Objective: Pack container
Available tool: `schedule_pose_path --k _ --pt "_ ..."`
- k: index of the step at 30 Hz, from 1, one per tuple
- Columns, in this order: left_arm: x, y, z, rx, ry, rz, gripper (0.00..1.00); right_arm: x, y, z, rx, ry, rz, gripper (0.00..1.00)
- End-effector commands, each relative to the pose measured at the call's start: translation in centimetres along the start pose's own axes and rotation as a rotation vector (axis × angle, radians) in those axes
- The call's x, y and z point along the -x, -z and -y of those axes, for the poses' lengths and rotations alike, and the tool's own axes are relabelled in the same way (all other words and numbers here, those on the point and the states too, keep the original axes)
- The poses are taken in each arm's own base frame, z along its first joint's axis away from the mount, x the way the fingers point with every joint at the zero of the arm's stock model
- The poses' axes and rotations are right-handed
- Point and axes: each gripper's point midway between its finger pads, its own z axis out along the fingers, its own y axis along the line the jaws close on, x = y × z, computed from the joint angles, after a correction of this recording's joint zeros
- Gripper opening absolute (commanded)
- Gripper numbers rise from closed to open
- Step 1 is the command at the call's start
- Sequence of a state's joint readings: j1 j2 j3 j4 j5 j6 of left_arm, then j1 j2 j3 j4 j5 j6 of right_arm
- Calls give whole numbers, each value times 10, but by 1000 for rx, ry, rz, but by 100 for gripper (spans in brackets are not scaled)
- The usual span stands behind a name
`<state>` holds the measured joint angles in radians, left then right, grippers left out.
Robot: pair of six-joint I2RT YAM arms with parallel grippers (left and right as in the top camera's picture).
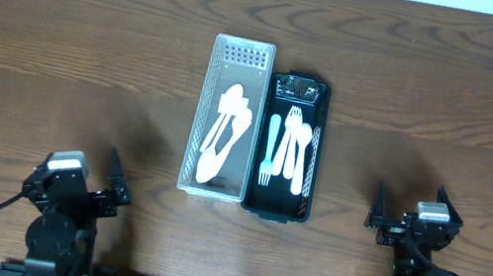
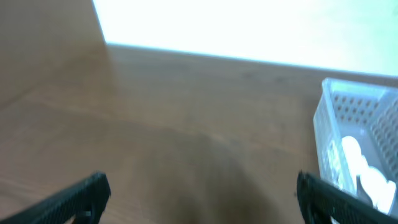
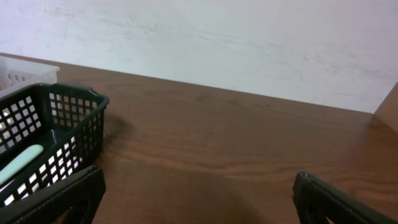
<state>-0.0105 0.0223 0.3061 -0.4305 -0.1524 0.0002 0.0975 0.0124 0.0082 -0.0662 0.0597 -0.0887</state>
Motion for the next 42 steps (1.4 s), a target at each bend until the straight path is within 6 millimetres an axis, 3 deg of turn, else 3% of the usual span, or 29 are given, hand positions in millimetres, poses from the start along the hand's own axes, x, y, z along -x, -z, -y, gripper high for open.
schedule_pose_path --k 1,4,9,42 --pt "-8 -12 20 -110 -83 46 98 0 0 -3 13 14 2 99" --pt "-12 -23 29 -150 -147 112 98 0 0 -3 13 14 2 99" --pt "-46 -38 33 -165 -157 82 98 0 0 -3 13 14 2 99" --pt "-46 -38 33 -168 -133 81 98 0 0 -3 13 14 2 99"
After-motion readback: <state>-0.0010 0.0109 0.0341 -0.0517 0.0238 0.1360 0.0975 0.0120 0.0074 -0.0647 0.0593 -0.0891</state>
